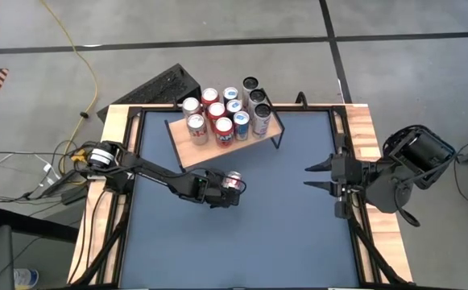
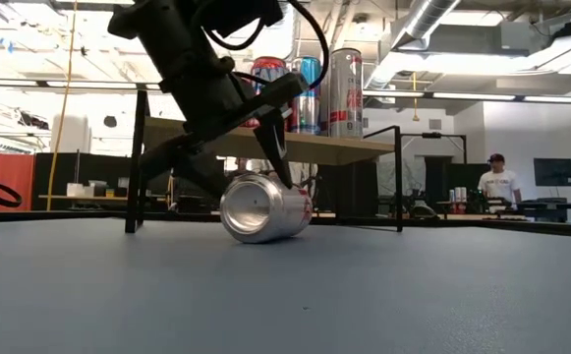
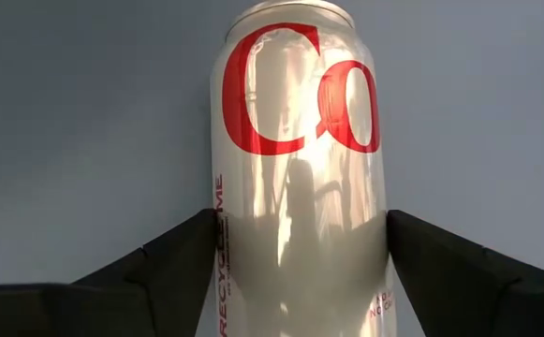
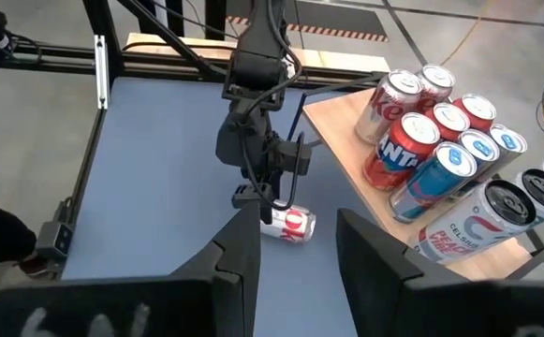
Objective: Place canned beverage on shelf
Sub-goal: Put the silver soda can on the shelf aligned with the other silver soda cans
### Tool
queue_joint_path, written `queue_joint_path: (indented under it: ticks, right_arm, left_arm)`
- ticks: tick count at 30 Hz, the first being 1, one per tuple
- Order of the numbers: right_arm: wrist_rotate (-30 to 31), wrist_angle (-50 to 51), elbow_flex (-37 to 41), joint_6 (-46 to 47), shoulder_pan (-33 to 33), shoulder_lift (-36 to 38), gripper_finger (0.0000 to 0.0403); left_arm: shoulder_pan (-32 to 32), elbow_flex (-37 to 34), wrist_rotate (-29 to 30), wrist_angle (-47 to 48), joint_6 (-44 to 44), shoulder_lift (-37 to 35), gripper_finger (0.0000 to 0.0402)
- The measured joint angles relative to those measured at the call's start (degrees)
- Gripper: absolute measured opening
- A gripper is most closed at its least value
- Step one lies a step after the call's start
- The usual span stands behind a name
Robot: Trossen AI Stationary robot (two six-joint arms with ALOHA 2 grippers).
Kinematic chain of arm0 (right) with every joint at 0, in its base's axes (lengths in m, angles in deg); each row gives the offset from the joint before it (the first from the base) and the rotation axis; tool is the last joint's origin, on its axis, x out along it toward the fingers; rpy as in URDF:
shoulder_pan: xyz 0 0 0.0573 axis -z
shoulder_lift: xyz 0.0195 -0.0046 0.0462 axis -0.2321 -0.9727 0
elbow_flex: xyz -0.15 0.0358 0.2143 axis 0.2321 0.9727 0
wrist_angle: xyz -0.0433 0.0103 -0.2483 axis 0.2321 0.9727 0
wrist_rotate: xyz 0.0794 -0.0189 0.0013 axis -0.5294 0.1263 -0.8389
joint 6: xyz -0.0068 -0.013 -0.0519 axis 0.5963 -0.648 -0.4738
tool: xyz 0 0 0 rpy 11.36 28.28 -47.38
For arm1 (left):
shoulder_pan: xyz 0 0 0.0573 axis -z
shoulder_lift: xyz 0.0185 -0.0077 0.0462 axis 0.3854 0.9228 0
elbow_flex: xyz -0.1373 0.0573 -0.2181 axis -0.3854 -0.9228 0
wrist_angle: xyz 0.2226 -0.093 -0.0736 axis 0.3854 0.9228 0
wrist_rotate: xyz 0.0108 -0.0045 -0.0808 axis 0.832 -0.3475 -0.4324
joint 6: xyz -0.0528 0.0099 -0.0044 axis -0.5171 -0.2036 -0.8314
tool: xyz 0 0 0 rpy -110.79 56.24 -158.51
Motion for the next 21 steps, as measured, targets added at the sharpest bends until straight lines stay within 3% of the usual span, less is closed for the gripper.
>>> queue_joint_path:
  ticks: [3, 11, 16, 18, 21]
  right_arm:
    - [0.00, 0.00, 0.00, 0.00, 0.00, 0.00, 0.0130]
    - [0.71, 0.00, 0.00, 0.04, -1.84, 0.00, 0.0130]
    - [2.36, -0.05, 0.08, 2.05, -5.44, 0.00, 0.0130]
    - [2.64, 0.07, 0.83, 2.60, -6.70, 0.02, 0.0130]
    - [2.63, 0.06, 2.06, 3.14, -8.18, 0.00, 0.0130]
  left_arm:
    - [0.81, -0.11, 1.48, -2.56, 0.67, -0.21, 0.0263]
    - [5.89, -0.35, 12.19, -12.15, 10.15, -0.55, 0.0236]
    - [8.77, -0.35, 19.65, -12.97, 13.95, -0.64, 0.0210]
    - [9.22, -0.35, 19.12, -12.99, 14.60, -0.69, 0.0194]
    - [8.25, -0.33, 10.97, -13.32, 15.96, -0.75, 0.0179]
